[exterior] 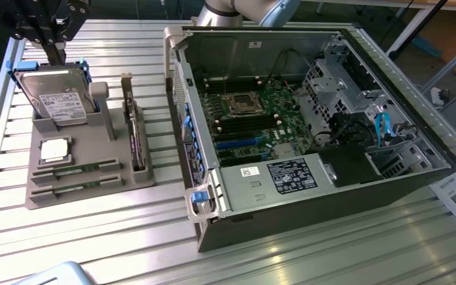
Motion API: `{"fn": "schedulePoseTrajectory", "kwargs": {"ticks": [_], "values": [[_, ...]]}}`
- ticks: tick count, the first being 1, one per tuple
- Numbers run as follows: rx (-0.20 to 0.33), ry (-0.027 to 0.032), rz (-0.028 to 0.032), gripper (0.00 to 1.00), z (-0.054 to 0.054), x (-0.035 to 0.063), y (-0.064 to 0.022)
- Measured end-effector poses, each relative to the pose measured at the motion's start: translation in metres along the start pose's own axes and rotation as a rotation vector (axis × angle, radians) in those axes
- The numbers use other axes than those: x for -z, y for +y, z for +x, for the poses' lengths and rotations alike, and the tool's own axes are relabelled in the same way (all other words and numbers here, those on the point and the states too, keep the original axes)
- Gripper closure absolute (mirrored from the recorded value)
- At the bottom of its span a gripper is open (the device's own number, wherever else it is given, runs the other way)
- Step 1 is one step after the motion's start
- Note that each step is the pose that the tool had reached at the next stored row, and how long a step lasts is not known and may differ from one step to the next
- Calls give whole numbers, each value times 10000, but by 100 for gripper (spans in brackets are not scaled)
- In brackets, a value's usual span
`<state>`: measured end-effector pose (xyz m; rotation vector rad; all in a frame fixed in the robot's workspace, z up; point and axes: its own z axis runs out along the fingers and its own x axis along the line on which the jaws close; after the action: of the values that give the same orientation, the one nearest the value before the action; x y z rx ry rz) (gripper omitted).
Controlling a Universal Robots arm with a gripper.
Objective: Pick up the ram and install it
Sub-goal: 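Reach for the ram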
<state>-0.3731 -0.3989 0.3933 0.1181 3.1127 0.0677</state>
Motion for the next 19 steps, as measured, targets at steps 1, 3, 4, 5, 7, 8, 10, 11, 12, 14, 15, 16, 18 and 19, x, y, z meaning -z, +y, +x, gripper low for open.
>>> {"fn": "schedulePoseTrajectory", "kwargs": {"ticks": [1,3,4,5,7,8,10,11,12,14,15,16,18,19], "values": [[0,1,1,90,30,1,-2],[0,1,1,90,74,2,-6],[1,1,1,90,106,4,-8],[0,1,0,90,122,4,-9],[0,0,0,90,146,4,-11],[1,1,1,90,155,5,-12],[2,0,0,90,166,5,-13],[0,1,0,90,167,5,-12],[0,1,0,90,167,5,-12],[0,1,1,90,167,5,-13],[0,1,1,90,167,5,-13],[0,1,1,90,167,5,-13],[-1,1,0,90,168,5,-20],[0,0,0,90,166,5,-30]]}}
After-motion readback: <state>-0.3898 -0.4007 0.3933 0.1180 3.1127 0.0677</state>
